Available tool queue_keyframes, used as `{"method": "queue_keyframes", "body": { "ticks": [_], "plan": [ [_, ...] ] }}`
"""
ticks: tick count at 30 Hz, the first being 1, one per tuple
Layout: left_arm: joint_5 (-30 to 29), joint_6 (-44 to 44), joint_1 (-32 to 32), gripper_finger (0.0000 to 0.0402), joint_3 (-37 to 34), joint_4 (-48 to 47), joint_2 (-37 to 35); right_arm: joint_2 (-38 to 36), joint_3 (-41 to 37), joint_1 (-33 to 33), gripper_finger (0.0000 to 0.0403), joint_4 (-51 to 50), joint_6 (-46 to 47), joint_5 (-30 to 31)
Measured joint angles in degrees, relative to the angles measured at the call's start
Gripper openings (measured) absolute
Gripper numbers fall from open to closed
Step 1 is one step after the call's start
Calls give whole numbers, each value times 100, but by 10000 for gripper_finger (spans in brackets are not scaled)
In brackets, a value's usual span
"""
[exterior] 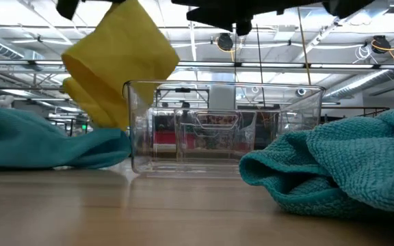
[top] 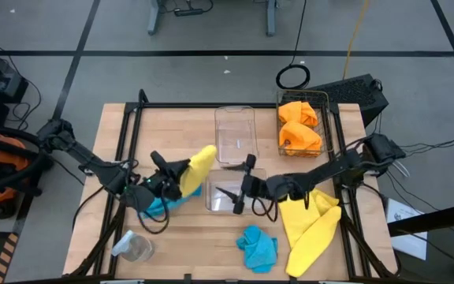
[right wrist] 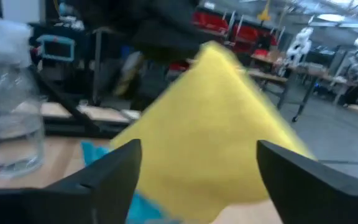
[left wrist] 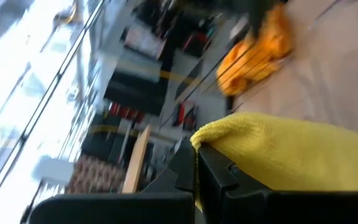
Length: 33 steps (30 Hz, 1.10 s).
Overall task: Sort microfiber towel by color & place in baskets
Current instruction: Put the top yellow microfiber towel into the bottom transparent bin
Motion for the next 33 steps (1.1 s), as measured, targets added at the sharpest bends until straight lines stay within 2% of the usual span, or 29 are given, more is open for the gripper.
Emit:
{"method": "queue_keyframes", "body": {
  "ticks": [4,6,8,13,15,18,22,26,29,33],
  "plan": [
    [552,303,-98,1,0,200,0,-30,11,-272,353,46,-31,-451],
    [850,440,-102,1,0,374,0,-34,11,-447,361,49,12,-926],
    [1131,645,-102,1,0,546,0,-39,11,-638,363,-20,141,-1499],
    [1774,1062,-104,1,0,881,0,-39,11,-1036,344,-397,387,-2391],
    [1851,1175,-104,1,0,987,0,-38,11,-1091,320,-546,387,-2651],
    [1941,1184,-104,1,0,1061,0,-38,11,-1084,261,-656,353,-2702],
    [1952,1056,-104,14,0,1202,0,-39,11,-1086,146,-653,337,-2954],
    [1928,531,-104,26,0,1275,0,-43,9,-1073,25,-291,223,-2927],
    [1412,-260,-106,29,0,1298,0,-76,9,-1018,15,-2,89,-2490],
    [190,-1184,-157,33,0,844,-1,-328,9,-854,7,-30,-398,-1524]
  ]
}}
